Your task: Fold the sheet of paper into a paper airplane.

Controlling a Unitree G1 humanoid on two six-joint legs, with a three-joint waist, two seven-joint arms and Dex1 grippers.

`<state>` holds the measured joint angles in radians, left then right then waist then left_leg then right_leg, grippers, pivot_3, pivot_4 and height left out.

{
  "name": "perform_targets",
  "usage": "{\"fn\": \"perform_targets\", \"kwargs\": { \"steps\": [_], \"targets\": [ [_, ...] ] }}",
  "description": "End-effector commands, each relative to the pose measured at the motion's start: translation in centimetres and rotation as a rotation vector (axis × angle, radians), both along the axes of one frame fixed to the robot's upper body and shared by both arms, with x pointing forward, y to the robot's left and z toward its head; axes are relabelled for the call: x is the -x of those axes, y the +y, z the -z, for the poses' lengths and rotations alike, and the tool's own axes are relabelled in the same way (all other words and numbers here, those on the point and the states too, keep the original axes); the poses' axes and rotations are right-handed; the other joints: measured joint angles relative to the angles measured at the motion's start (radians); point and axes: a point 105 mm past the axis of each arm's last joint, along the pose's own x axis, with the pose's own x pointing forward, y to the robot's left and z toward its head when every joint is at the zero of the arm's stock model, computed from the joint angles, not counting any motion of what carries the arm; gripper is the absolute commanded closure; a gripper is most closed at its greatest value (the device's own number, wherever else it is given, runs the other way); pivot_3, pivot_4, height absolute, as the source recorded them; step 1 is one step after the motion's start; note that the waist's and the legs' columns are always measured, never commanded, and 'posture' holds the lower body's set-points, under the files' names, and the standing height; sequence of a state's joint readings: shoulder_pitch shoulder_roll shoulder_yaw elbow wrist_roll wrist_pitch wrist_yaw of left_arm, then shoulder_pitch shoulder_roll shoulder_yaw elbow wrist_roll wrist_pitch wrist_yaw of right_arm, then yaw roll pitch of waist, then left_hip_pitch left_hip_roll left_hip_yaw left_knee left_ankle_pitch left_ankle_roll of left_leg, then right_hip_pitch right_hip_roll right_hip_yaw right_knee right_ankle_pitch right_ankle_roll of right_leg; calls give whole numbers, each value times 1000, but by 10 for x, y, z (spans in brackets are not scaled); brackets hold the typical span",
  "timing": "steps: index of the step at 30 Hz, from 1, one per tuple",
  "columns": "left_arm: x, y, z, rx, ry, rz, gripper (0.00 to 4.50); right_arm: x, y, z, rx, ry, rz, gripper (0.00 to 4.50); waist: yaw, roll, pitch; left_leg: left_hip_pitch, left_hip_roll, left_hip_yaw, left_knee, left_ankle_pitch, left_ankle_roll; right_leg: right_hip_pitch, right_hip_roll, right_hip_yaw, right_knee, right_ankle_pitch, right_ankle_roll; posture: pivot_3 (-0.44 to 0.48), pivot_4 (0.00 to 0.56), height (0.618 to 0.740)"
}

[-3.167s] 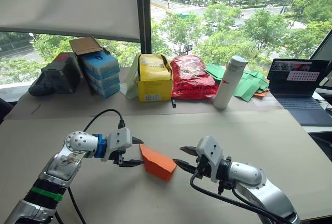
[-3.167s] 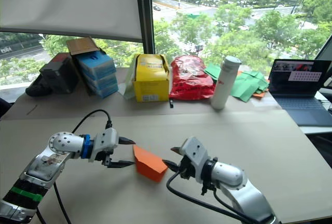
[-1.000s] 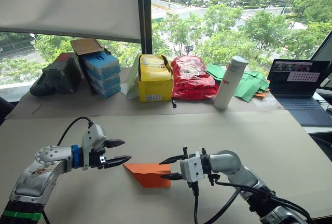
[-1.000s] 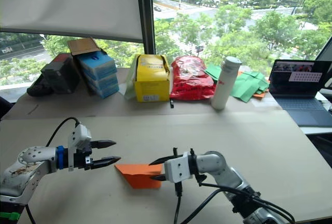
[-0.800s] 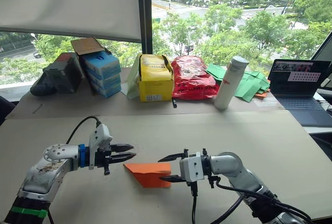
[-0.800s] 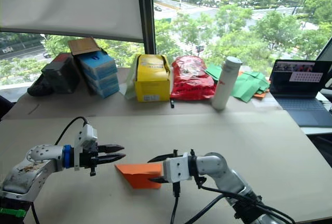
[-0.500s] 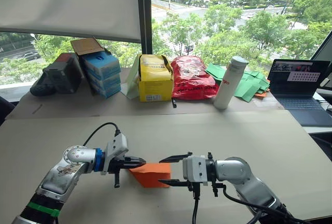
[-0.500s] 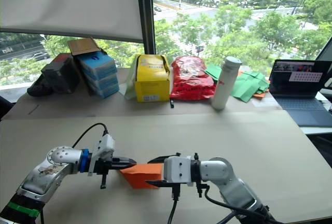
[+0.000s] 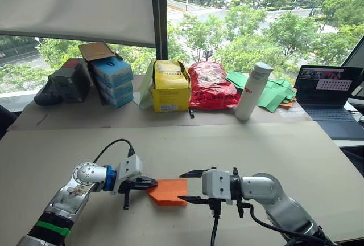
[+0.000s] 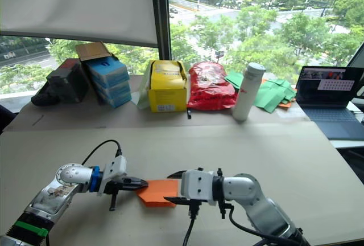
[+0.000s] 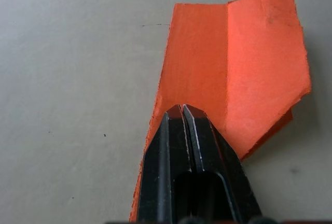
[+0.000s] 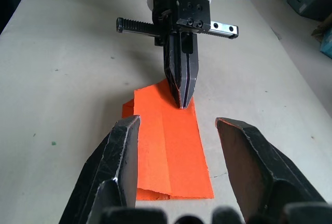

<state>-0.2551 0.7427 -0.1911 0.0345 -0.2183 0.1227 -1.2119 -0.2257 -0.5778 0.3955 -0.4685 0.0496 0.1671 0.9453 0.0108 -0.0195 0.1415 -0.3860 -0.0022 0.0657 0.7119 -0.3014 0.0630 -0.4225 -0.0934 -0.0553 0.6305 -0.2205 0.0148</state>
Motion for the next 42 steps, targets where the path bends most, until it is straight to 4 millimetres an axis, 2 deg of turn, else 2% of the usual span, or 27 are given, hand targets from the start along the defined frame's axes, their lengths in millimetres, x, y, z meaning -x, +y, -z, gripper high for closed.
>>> {"fn": "perform_targets", "kwargs": {
  "steps": [1,8,13,17,20,25,33,42],
  "targets": [
    [2,2,11,-53,26,-3,4450,6,5,-4,34,-59,-66,1912,0,0,0,0,0,0,0,0,0,0,0,0,0,0,0,0,150,740],
    [6,-2,8,-48,33,17,4450,10,11,12,89,-100,-133,1912,1,0,0,0,0,0,0,0,1,0,0,0,0,0,0,0,150,740],
    [7,0,5,-52,33,17,4450,1,13,22,89,-107,-78,1912,1,0,0,0,0,1,0,0,0,0,0,0,0,0,0,0,150,740],
    [5,2,5,-58,33,11,4450,-3,13,23,75,-107,-60,1912,0,0,0,0,0,1,0,0,0,0,1,0,0,0,0,0,150,740],
    [5,3,5,-59,31,12,4493,-3,14,23,72,-107,-57,2685,0,0,0,0,0,1,0,0,0,0,1,0,0,0,0,0,150,740],
    [3,1,3,-47,20,14,4493,-4,15,22,70,-102,-61,4441,0,0,0,0,0,1,0,0,0,0,1,0,0,0,0,0,150,740],
    [4,-1,3,-44,10,15,4493,-24,16,20,53,27,30,4478,0,0,0,1,0,1,0,0,0,0,1,0,1,0,0,0,150,740],
    [4,-2,3,-36,2,12,4493,-51,8,38,102,201,200,4478,1,0,0,0,0,1,0,0,0,0,0,0,0,0,0,0,150,740]
  ]
}}
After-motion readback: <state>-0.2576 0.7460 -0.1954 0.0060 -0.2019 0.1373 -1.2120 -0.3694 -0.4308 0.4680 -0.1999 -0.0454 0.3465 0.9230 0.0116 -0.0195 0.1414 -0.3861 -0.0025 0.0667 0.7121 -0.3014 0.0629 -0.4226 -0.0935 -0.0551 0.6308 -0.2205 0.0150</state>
